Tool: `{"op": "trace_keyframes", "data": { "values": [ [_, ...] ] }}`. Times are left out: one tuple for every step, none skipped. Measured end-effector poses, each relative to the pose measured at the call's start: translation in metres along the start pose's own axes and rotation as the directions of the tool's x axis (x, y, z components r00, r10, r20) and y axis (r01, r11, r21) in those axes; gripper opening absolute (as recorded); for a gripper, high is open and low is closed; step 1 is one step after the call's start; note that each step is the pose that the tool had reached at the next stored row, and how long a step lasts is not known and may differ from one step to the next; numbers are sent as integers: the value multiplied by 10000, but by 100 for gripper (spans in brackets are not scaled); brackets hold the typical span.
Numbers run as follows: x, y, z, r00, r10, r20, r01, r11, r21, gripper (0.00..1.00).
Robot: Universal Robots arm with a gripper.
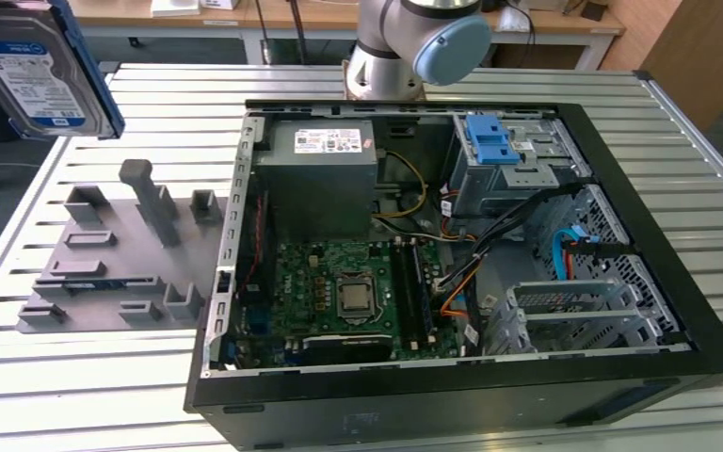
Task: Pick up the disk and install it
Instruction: 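Pick up the disk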
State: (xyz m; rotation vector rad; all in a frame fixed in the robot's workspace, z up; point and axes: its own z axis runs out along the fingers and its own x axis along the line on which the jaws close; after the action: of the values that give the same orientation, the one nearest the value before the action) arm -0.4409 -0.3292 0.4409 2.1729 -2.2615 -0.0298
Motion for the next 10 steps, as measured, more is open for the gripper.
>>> {"op": "trace_keyframes", "data": {
  "values": [
    [0, 1, -24, 10000, 0, 1, 0, 10000, 1, 36],
    [-1, 1, -50, 10000, 0, 1, 0, 10000, 2, 36],
    [-1, 2, -77, 10000, 0, 1, 0, 10000, 1, 36],
    [-1, 2, -103, 10000, 0, 1, 0, 10000, 2, 36],
    [-1, 3, -129, 10000, 0, 1, 0, 10000, 1, 36],
    [-1, 3, -155, 10000, 0, 1, 0, 10000, 2, 36],
    [-2, 3, -178, 10000, 0, 1, 0, 10000, 3, 36],
    [-2, 4, -201, 10000, 0, 1, 0, 10000, 2, 36],
    [-2, 4, -222, 10000, 0, 1, 0, 10000, 2, 36],
    [-2, 5, -241, 10000, 0, 0, 0, 10000, 1, 36]
  ]
}}
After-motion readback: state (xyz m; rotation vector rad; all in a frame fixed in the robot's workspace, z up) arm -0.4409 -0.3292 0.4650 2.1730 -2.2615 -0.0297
